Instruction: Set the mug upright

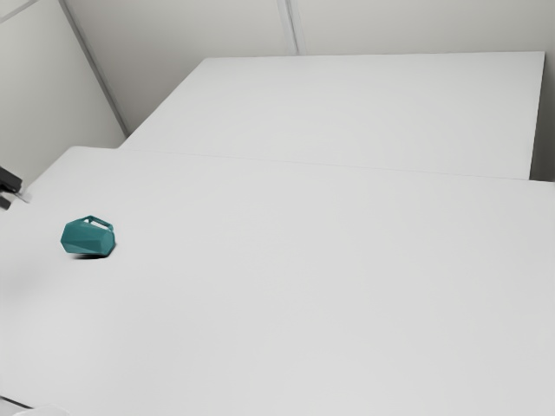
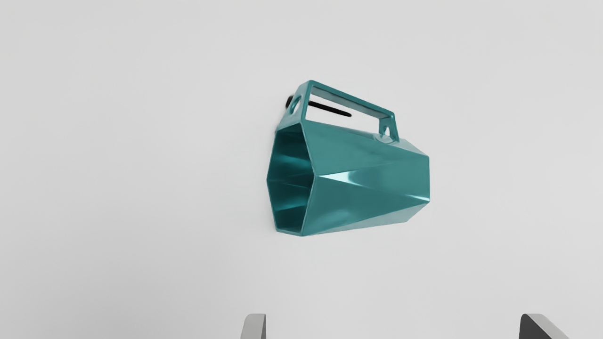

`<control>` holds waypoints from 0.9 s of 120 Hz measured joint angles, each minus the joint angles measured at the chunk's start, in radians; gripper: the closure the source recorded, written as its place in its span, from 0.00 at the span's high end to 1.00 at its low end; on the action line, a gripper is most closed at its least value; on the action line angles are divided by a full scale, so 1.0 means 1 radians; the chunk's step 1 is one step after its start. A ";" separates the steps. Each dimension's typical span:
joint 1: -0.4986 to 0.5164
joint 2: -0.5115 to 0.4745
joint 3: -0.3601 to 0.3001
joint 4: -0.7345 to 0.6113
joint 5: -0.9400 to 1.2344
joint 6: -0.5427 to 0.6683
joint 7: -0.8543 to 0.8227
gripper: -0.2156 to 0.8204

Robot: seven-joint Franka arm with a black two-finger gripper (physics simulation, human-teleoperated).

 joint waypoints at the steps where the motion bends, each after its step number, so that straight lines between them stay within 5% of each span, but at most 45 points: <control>1: 0.002 0.003 0.000 0.000 -0.002 0.000 0.003 0.77; 108: 0.075 0.248 -0.016 0.037 -0.347 -0.025 0.242 0.77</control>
